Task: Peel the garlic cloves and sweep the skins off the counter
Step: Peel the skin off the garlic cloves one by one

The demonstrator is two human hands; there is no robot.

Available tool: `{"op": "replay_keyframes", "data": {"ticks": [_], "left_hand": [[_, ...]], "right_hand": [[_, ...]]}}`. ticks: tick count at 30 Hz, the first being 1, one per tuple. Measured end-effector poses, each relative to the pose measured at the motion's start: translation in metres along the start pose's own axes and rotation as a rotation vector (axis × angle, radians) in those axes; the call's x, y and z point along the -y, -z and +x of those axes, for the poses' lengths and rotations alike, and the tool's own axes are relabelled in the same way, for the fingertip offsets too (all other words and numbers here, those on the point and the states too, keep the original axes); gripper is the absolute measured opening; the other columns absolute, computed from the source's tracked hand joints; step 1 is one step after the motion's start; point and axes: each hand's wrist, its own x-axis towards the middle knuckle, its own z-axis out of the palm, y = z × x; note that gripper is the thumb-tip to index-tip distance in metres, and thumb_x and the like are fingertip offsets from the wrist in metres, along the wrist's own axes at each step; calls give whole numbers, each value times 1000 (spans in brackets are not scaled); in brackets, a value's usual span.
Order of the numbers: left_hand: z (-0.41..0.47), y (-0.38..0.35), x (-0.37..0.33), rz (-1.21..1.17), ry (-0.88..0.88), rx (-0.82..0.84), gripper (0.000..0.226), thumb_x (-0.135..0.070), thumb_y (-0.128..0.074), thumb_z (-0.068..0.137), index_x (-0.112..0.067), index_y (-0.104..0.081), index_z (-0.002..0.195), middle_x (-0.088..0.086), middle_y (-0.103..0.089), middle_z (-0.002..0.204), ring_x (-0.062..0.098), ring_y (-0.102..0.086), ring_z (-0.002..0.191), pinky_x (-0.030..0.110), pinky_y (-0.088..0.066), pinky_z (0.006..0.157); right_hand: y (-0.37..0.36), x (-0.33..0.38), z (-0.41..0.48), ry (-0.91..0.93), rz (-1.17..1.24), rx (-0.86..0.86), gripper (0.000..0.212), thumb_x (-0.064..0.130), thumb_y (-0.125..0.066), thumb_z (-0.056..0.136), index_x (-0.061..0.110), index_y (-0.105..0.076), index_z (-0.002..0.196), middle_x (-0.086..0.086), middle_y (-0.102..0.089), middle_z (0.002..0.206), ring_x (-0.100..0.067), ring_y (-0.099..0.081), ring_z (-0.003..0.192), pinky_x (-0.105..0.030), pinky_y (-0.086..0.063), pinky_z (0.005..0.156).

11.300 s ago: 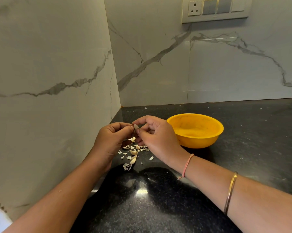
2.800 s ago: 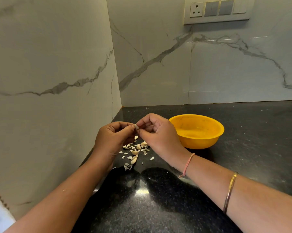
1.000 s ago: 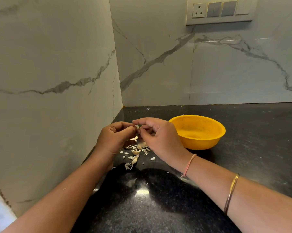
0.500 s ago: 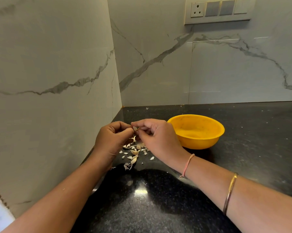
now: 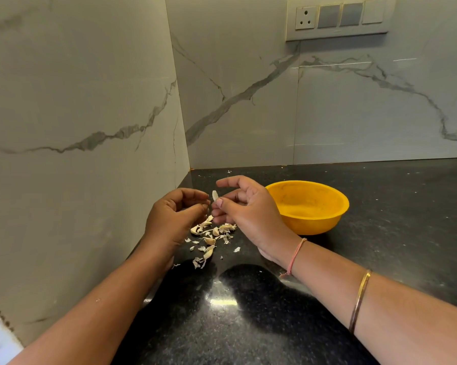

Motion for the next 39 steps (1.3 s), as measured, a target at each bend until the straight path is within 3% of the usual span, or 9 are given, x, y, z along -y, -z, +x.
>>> {"op": "replay_keyframes", "data": {"ticks": [5,11,20,23,26,32,36,39], "left_hand": [[1,-1,0,-53,23,-12,25,7,-53,88,-13,-66,83,4,-70,80,9,-67,72,18,-56,67],[0,1,0,-76,22,6,17,2,-65,81,-13,-66,89,5,-73,81,9,-70,71,17,-54,62],[1,3,0,86,10,-46,24,-12,-77,72,-20,-65,90,6,-70,79,15,-66,74,31,-55,73],[0,2,0,107,7,-50,13,-10,-70,80,-23,-69,85,-2,-69,78,12,-62,72,35,-54,75],[0,1,-1,95,7,-75,22,-6,-59,87,-21,-70,77,-14,-66,64,7,-58,66,32,-54,71],[-2,-1,-3,46,30,-48,14,-20,-65,85,-19,-71,73,8,-68,78,17,-60,71,29,-52,66],[-3,-1,-3,56,18,-26,4,-17,-71,78,-19,-71,76,7,-69,77,16,-62,72,32,-53,70],[-3,-1,-4,52,19,-24,4,-14,-70,79,-17,-71,77,4,-69,75,11,-62,69,25,-54,66]], "right_hand": [[0,-2,0,-2,-18,-18,23,-5,-56,89,7,-56,109,-8,-66,75,-14,-65,63,-27,-59,64],[0,-3,0,11,-41,-17,21,-4,-56,89,6,-56,108,-7,-66,74,-14,-65,63,-30,-59,65],[0,-4,1,15,-58,-36,20,-3,-56,89,7,-56,107,-5,-66,74,-14,-65,64,-31,-59,67],[0,-6,0,18,-65,-33,20,-3,-56,89,9,-56,105,-4,-66,74,-15,-66,65,-32,-59,68],[-1,-7,0,24,-87,-18,20,-3,-57,89,10,-56,104,-3,-66,74,-16,-66,67,-32,-59,68],[0,-8,0,55,-147,-9,20,-1,-59,88,12,-57,102,-2,-66,74,-16,-67,67,-31,-59,67],[-1,-12,1,109,-240,-16,15,2,-61,87,12,-61,98,-3,-67,74,-18,-68,68,-35,-59,67],[-2,-16,2,174,-334,-37,13,4,-63,86,14,-64,94,-1,-67,74,-17,-68,68,-38,-59,65]]}}
